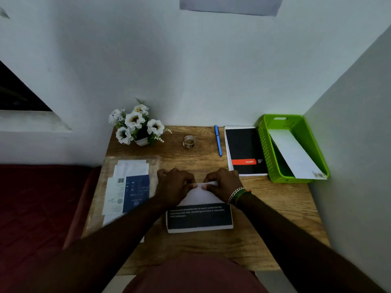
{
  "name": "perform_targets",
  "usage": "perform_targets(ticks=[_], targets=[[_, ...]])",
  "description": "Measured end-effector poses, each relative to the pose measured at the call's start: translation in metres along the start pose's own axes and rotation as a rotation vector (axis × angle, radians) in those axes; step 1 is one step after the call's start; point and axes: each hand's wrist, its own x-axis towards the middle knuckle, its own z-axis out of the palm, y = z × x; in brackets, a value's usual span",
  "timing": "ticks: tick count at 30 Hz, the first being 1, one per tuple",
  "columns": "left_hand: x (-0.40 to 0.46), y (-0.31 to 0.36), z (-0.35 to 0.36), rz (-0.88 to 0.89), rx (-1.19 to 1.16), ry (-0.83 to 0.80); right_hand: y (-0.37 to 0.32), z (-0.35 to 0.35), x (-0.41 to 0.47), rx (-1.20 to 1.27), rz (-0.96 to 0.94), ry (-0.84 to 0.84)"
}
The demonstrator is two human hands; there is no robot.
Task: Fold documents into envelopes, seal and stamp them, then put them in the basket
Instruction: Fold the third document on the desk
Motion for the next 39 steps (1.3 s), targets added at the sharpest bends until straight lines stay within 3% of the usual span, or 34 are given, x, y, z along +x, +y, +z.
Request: perform_targets(ticks=[4, 8, 13, 21, 27, 35, 39], targets=[[-0.005, -0.037, -0.004, 0.019, -0.079, -0.06, 0.005, 0.0, -0.004, -0.035, 0.044, -0.012], [-0.016, -0.06, -0.021, -0.036, 0.01, 0.029, 0.027, -0.006, -0.009, 0.023, 0.104, -0.008], [-0.001, -0.037, -0.017, -0.015, -0.201, 0.082, 0.021, -0.009, 0.001, 0.139, 0.101, -0.023], [0.004, -0.036, -0.005, -0.003, -0.113, 0.066, 0.032, -0.012, -0.003, 0.323, 0.108, 0.003], [0.0, -0.033, -0.006, 0.132, -0.09, 0.203, 0.045, -0.023, -0.017, 0.39, 0.2, 0.109], [-0.022, -0.037, 0.002, 0.339, -0.092, 0.189, 0.053, -0.002, -0.037, 0.386, 0.031, 0.216], [-0.042, -0.04, 0.013, 0.363, -0.102, 0.101, 0.057, 0.013, -0.051, 0.173, -0.152, 0.169]])
